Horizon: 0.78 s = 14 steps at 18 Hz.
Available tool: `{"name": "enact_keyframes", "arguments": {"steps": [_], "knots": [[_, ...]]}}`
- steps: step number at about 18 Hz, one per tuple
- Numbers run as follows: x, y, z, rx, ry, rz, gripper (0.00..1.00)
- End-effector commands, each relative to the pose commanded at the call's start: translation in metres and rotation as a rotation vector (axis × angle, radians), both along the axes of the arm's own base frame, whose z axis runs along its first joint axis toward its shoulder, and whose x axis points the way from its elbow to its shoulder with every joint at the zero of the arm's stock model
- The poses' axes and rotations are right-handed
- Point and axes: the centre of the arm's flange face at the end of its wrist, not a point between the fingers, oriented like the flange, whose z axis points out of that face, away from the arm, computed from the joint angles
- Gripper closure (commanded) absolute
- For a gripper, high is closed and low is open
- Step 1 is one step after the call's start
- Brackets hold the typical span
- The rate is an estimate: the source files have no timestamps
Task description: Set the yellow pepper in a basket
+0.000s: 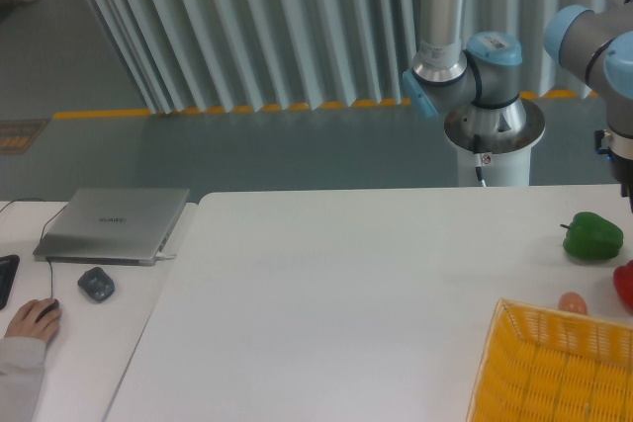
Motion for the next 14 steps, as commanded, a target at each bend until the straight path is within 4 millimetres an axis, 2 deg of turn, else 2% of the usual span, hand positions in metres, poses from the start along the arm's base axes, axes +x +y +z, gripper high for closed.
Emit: {"name": "enact_keyframes", "arguments": {"steps": [2, 4, 7, 10, 13, 14], "knots": [[-0.004, -0.016, -0.006, -0.154, 0.009, -0.115, 0.00], [-0.017, -0.032, -0.005, -0.199, -0.018, -0.184, 0.00], [-0.029, -0.045, -0.008, -0.204, -0.008, -0.185, 0.00], [-0.049, -0.078, -0.024, -0.202, -0.002, -0.163, 0.00], [-0.070, -0.106, -0.033, -0.190, -0.017, -0.138, 0.00], [-0.076, -0.110, -0.043, -0.191, -0.032, -0.129, 0.00]]}}
